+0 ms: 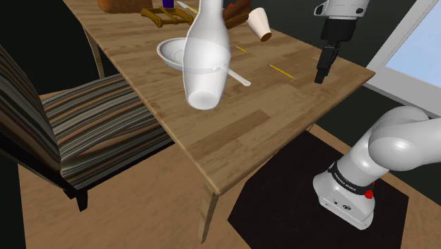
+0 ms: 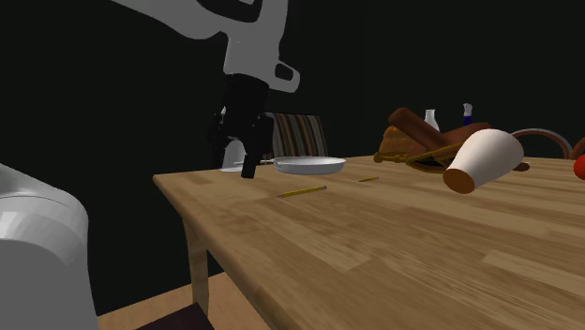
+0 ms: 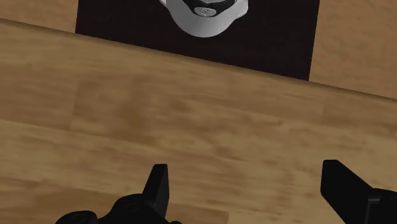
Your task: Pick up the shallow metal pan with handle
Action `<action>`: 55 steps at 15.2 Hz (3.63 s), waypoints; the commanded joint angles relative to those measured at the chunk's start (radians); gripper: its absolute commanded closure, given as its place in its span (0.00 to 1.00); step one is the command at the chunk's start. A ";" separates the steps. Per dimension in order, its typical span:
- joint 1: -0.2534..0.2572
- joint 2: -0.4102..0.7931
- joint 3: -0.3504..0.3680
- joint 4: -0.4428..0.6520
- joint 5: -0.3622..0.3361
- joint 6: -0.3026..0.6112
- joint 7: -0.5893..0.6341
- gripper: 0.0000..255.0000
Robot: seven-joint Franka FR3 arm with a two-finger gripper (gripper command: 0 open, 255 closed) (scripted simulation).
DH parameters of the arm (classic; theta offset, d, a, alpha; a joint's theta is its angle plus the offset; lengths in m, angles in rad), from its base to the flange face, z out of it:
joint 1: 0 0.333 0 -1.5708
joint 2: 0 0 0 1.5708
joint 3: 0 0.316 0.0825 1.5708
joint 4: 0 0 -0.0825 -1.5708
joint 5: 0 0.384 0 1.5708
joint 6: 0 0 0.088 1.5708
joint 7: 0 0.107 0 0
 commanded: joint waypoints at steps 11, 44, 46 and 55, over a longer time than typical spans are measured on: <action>0.018 0.254 0.199 0.189 0.084 0.167 0.264 0.00; 0.017 0.719 0.422 0.547 -0.071 0.361 0.666 1.00; 0.017 0.717 0.421 0.573 -0.070 0.335 0.665 1.00; 0.016 0.724 0.421 0.701 -0.073 0.213 0.664 1.00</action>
